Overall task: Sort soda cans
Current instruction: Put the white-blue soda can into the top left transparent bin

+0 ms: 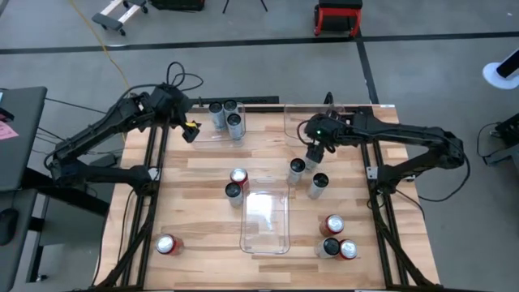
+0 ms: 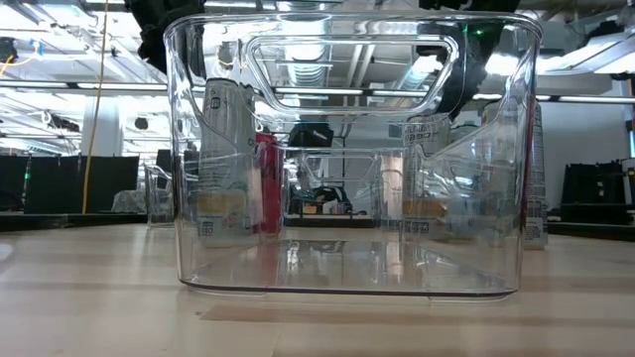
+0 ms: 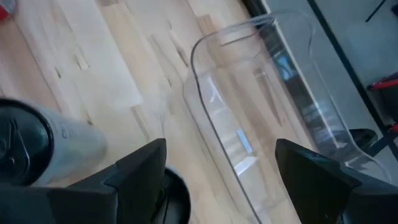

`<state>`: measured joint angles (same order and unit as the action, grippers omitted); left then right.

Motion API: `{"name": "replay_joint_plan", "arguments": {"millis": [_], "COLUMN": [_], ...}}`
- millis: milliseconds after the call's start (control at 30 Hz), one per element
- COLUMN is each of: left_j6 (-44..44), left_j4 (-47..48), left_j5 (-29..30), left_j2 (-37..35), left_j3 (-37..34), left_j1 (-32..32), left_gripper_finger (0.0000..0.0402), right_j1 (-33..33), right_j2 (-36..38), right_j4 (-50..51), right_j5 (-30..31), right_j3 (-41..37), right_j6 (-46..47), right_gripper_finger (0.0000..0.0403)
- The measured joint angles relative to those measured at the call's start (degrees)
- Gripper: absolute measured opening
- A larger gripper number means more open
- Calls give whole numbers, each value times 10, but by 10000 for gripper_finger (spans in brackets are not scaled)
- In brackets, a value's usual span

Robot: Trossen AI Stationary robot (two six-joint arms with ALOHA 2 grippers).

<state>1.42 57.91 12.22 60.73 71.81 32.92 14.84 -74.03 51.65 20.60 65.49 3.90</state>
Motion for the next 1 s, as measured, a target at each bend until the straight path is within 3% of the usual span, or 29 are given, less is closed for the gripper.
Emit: {"name": "replay_joint_plan", "arguments": {"millis": [267, 533, 867, 1000], "left_j6": [-1, -1, 8, 14], "left_j4": [-9, -6, -12, -19], "left_j5": [4, 5, 4, 4], "left_j2": [0, 0, 0, 0], "left_j3": [0, 0, 0, 0], "left_j1": [0, 0, 0, 0], "left_gripper_finger": [355, 355, 355, 355], "right_j1": [16, 13, 16, 22], "right_j2": [-1, 17, 32, 31], "right_j4": [21, 9, 103, 103], "right_j5": [-2, -96, -125, -124], "right_j3": [11, 12, 13, 13], "right_j6": [4, -38, -38, -21], "right_gripper_finger": [321, 323, 393, 397]}}
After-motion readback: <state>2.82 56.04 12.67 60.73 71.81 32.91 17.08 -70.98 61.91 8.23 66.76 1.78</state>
